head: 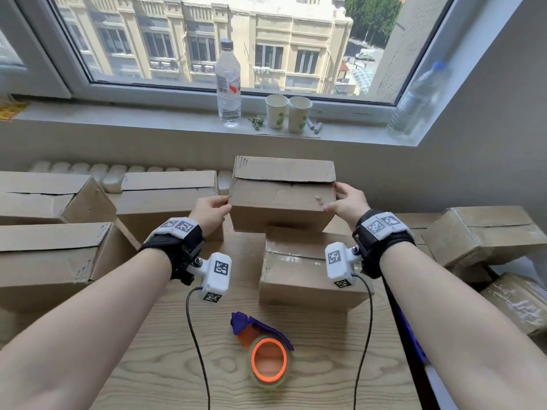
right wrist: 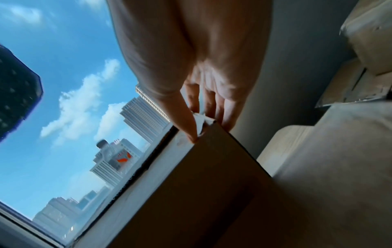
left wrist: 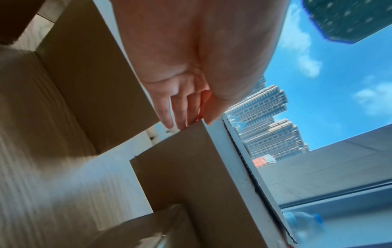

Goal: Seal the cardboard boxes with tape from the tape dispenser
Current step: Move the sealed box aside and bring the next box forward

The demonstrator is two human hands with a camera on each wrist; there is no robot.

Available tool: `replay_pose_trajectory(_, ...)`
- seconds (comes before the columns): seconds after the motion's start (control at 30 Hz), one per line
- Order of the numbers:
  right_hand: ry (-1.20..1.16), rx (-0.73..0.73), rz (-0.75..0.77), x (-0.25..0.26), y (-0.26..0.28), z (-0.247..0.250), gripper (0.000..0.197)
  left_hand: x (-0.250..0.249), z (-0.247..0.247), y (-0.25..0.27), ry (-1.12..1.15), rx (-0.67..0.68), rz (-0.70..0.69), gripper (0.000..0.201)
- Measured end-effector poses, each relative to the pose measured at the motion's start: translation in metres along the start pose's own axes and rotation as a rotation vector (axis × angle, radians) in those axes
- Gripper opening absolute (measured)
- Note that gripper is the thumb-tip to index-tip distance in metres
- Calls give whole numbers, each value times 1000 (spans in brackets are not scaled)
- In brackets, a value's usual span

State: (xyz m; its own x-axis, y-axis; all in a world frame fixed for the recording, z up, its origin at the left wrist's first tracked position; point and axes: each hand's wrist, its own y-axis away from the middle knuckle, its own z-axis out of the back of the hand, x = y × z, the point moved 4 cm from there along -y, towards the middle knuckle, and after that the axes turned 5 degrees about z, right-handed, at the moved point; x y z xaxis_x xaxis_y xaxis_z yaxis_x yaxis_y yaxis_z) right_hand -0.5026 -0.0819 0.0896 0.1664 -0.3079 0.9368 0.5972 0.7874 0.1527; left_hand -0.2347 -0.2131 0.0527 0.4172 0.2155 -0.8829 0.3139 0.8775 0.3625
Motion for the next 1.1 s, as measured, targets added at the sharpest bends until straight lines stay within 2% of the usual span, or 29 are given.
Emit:
replay_pose_trajectory(0.17,-47,-62,111,43,43,12,71,-36,27,35,178,-28,-96,37)
replay_pose_trajectory(0.27,-106,-87,134,68,76,4,72,-52,58,69,240,-92,-177,33)
replay_pose_trajectory(0.43,-309,-87,135,92,130,-26,69,-48,113,127,335,-124,-240,32)
replay_pose_trajectory(0.6,-380,-18,138,92,186,-73,66,-6,164,172,324,-171,-248,29)
replay_pose_trajectory(0.77,-332,44,74,61,234,-121,65,57,198,199,268,-204,-169,26)
replay_pose_trajectory(0.9,-252,73,-9,24,259,-153,67,112,213,209,162,-221,-85,22)
replay_pose_trajectory(0.97,-203,91,-34,12,271,-166,64,137,216,211,189,-227,-42,22)
replay_pose_trajectory(1.1,-232,126,-99,-13,283,-185,60,176,219,215,161,-242,20,26)
